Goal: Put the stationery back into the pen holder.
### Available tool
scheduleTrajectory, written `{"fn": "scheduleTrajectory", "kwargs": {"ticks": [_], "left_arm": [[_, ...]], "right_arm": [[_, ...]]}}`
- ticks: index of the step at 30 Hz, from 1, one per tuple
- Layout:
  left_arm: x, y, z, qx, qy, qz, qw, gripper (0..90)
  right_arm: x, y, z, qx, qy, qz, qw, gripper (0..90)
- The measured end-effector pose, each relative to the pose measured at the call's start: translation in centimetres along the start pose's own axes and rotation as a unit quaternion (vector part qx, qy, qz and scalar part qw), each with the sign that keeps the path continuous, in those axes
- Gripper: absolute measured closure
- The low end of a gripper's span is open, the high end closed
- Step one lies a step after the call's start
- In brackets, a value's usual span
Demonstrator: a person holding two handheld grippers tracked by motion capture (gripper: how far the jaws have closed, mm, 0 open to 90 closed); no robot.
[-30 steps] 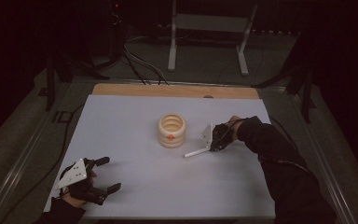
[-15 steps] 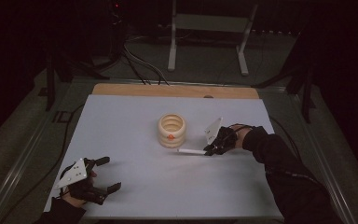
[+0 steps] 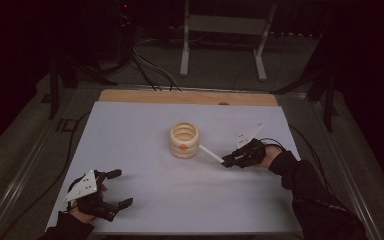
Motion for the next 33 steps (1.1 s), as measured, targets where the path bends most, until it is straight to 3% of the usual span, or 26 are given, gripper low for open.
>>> {"fn": "scheduleTrajectory", "kwargs": {"ticks": [6, 10, 13, 19, 23, 31, 33], "left_arm": [[0.1, -0.2, 0.7, 0.006, 0.006, -0.005, 0.9999, 0.2], [0.3, -0.3, 1.3, 0.012, 0.008, -0.009, 0.9998, 0.2], [0.7, -0.3, 1.8, 0.014, 0.025, -0.016, 0.9995, 0.2], [1.3, -0.6, 2.7, 0.002, 0.035, -0.005, 0.9994, 0.2], [1.8, -1.0, 3.3, -0.003, 0.052, -0.011, 0.9986, 0.2], [2.9, -1.7, 5.5, -0.009, 0.073, 0.011, 0.9972, 0.2], [3.2, -1.9, 6.1, -0.016, 0.083, 0.0, 0.9964, 0.2]], "right_arm": [[1.3, 0.2, -0.1, -0.028, -0.048, -0.019, 0.9983, 79.4], [2.1, 0.3, 0.0, -0.056, -0.083, -0.025, 0.9947, 79.4], [2.6, 0.3, 0.0, -0.081, -0.094, -0.029, 0.9918, 79.3], [4.0, -0.2, 0.4, -0.113, -0.11, -0.032, 0.9869, 79.3], [4.9, -0.9, 0.6, -0.125, -0.105, -0.034, 0.986, 79.4], [5.9, -1.9, 1.2, -0.154, -0.106, -0.038, 0.9818, 79.3], [6.0, -2.1, 1.3, -0.16, -0.112, -0.034, 0.9801, 79.3]]}}
Point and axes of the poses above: each handheld gripper's, and its own axes: y roughly backward along the jaws, z roughly out of its top, x roughly to its left, the point moved 1 cm from there along -y, roughly forward along the jaws, and after that the axes turned 5 degrees about -y, right-handed, at the moved point
